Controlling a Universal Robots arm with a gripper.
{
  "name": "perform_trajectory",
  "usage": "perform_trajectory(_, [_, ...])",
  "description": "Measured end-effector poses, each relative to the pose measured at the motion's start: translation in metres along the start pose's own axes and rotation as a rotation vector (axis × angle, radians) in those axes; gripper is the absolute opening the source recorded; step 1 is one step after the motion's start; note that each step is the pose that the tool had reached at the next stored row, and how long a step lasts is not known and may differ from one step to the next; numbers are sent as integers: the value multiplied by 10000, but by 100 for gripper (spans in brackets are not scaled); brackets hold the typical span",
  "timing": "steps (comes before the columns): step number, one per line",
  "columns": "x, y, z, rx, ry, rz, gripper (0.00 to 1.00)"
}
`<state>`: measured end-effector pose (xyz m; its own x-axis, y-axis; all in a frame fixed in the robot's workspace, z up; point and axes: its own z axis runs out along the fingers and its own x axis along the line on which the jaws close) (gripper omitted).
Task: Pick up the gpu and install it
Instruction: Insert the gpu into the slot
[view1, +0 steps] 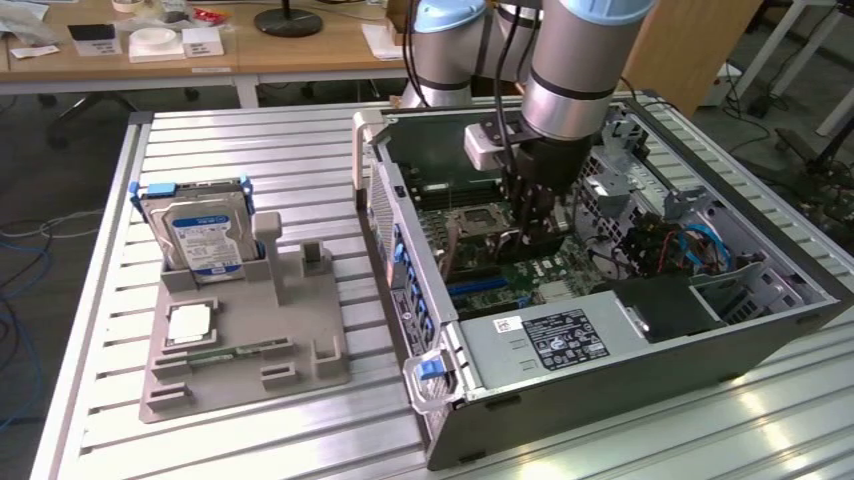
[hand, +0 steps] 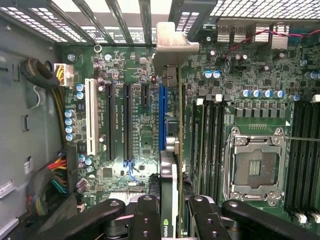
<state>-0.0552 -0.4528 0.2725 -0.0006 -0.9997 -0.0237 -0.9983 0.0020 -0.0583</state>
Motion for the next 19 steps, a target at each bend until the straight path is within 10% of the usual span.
perform_trajectory(19, [60, 128, -7, 1, -3, 0, 27])
